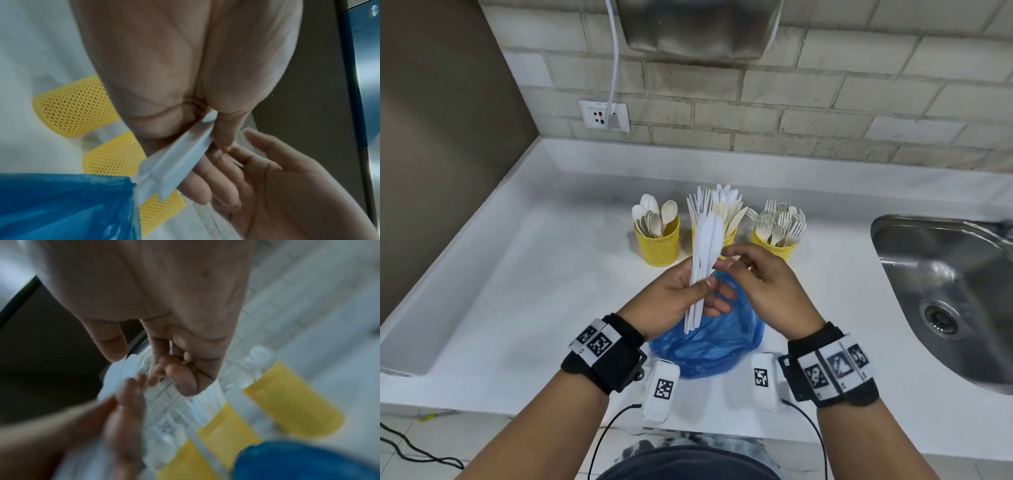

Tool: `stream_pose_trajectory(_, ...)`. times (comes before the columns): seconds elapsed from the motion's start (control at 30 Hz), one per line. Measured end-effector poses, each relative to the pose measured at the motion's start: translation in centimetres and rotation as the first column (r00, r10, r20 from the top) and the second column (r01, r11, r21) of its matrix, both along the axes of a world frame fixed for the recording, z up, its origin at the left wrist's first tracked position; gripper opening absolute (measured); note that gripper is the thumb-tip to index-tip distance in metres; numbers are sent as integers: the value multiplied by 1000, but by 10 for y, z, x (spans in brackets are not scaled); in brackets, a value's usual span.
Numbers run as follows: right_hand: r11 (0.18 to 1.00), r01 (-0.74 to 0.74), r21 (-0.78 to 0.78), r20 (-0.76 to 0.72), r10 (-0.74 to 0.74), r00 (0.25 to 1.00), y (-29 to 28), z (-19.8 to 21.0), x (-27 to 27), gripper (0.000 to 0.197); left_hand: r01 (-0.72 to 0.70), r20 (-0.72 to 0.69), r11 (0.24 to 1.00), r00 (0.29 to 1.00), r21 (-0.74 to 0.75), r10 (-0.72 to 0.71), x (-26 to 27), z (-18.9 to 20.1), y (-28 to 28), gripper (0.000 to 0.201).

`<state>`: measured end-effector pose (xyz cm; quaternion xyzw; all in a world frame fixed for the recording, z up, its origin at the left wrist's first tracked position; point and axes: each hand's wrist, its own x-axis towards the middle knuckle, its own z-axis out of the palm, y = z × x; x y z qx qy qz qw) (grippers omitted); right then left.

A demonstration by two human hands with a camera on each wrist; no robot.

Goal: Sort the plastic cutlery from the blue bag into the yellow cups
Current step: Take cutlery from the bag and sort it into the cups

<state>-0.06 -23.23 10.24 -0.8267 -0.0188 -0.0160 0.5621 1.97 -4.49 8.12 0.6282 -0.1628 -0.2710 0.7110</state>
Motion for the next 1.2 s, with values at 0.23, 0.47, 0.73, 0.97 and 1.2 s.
stream_pose_trajectory(0.23,955,-161,248,-50,179,983,6,13,16,23,188,-52,982,981,8,-188,-7,11,-3,23)
stream_pose_trajectory(0.47,950,-229,211,-15,238,971,-2,14,31,39,92,6,995,996,48,-93,0,13,-1,35)
stream_pose_trajectory(0.73,949,-298,-105,101,308,946,-7,21,51,42,-87,296,937,955,339,-18,30,29,7,6)
stream_pose_trajectory(0.97,974,-223,-25,122,225,967,-7,15,64,54,-53,324,926,943,374,-77,48,39,-2,30)
stream_pose_trajectory(1.2,981,-192,0,167,189,968,-11,17,71,24,-22,267,943,961,333,-72,58,36,-10,14)
